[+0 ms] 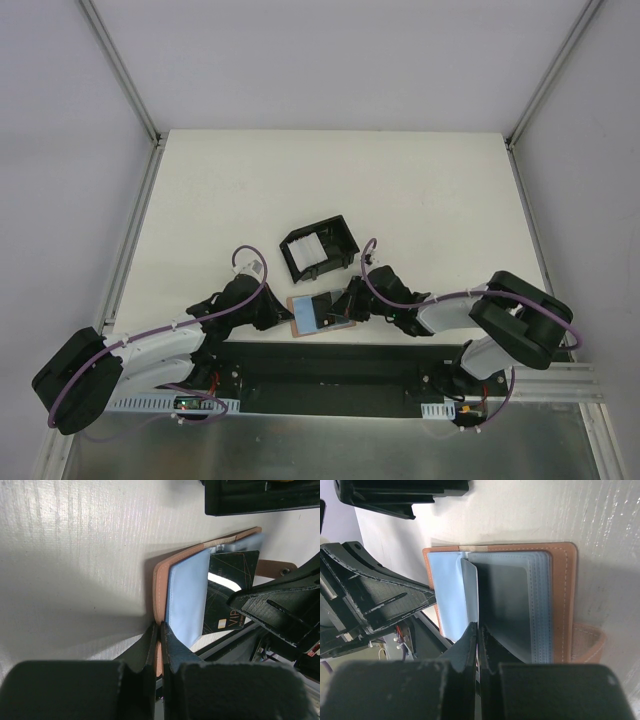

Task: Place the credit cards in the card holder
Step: Insert the credit card into the card holder.

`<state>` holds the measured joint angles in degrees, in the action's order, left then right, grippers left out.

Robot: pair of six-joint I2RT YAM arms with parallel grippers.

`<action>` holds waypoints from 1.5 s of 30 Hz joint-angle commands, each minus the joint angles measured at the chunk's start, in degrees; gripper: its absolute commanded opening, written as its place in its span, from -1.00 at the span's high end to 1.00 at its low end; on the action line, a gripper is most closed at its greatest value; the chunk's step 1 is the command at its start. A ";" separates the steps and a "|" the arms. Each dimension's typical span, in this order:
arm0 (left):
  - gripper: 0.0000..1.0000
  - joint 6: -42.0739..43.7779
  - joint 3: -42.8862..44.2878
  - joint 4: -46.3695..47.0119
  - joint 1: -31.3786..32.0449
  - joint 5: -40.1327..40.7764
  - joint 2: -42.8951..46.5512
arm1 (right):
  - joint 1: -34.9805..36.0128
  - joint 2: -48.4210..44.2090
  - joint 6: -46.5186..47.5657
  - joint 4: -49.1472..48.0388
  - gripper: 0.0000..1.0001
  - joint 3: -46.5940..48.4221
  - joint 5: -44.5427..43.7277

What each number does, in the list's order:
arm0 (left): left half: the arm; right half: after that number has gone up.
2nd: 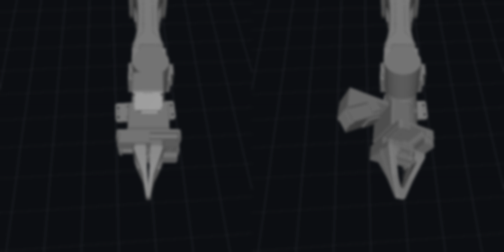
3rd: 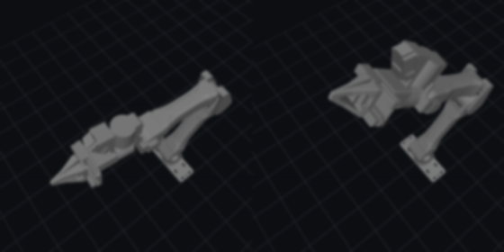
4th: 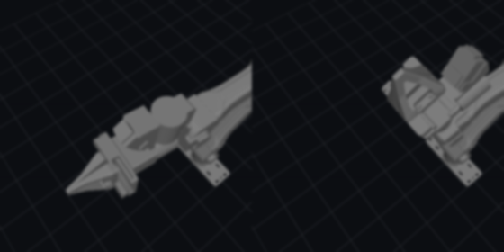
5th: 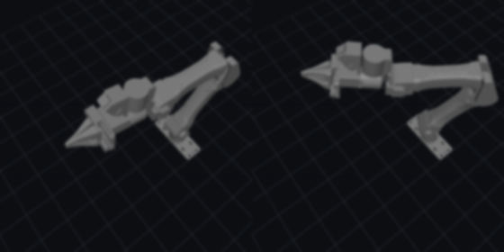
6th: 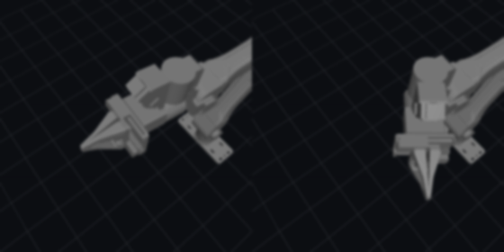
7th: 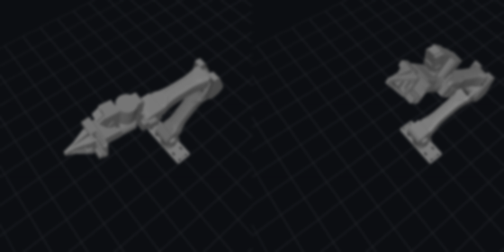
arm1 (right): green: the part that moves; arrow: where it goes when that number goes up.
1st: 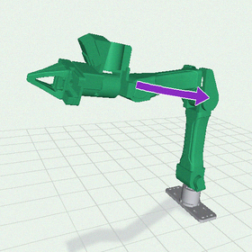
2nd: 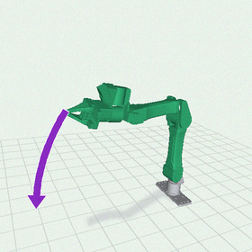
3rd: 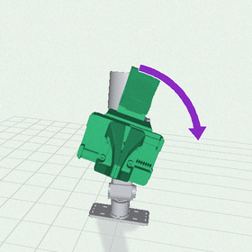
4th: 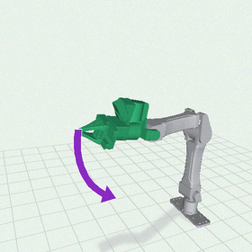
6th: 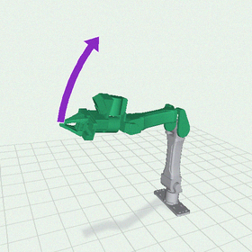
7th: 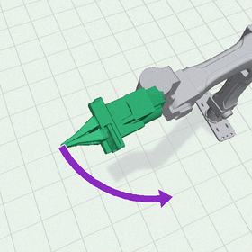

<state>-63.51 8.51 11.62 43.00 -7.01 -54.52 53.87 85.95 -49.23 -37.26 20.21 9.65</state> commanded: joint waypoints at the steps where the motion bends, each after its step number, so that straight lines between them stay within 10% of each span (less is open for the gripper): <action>1: 1.00 0.58 -0.78 -1.69 -0.46 -0.03 -0.15 | 0.54 -0.25 0.10 6.49 0.99 -0.61 -1.29; 45: 1.00 0.40 -1.13 -1.77 -0.38 0.33 0.47 | 2.82 2.83 4.31 14.29 0.78 6.95 -0.24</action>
<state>-63.51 8.49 11.57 43.00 -6.98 -54.46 55.59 88.62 -48.75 -32.29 25.12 10.28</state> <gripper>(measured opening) 0.006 0.062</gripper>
